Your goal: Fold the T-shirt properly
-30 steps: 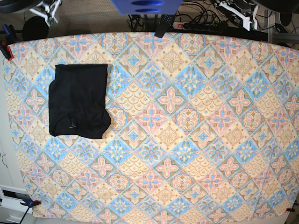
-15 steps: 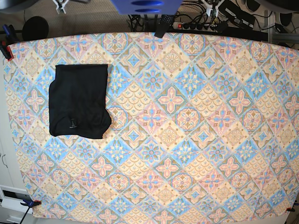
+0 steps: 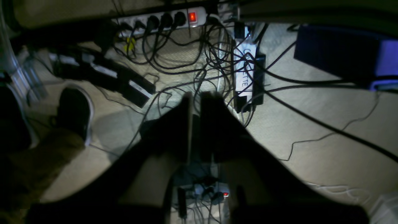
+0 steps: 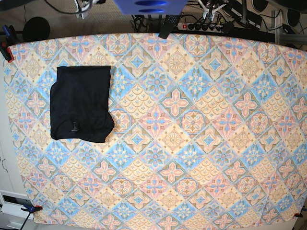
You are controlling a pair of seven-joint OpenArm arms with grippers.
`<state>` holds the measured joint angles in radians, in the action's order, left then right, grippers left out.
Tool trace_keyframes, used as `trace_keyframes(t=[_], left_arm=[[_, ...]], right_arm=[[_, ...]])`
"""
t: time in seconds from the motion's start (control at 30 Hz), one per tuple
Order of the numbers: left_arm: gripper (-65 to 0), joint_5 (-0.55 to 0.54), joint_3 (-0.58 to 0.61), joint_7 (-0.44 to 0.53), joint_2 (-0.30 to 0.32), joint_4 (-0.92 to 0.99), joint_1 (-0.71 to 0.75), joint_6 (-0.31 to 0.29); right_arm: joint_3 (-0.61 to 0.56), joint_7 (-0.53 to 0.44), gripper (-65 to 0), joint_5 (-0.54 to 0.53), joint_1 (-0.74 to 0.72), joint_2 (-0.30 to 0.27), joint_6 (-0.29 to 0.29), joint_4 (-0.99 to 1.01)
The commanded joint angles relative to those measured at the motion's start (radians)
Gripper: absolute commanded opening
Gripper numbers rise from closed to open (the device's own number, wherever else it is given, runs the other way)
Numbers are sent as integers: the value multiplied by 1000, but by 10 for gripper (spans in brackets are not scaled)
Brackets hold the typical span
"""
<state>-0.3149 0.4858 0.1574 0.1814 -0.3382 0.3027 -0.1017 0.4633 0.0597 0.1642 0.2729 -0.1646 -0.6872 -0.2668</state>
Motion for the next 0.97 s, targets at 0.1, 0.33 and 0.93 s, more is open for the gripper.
trace_keyframes(t=[0.1, 0.33, 0.93], left_arm=[[-620, 0, 35, 8, -20, 57, -46, 0], [-620, -7, 38, 6, -41, 64, -52, 0], [-616, -10, 34, 6, -53, 63, -47, 0]], right_arm=[[1, -18, -625, -2, -16, -10, 10, 28], [2, -18, -625, -2, -16, -5, 79, 28], [4, 36, -624, -7, -53, 49, 225, 28]])
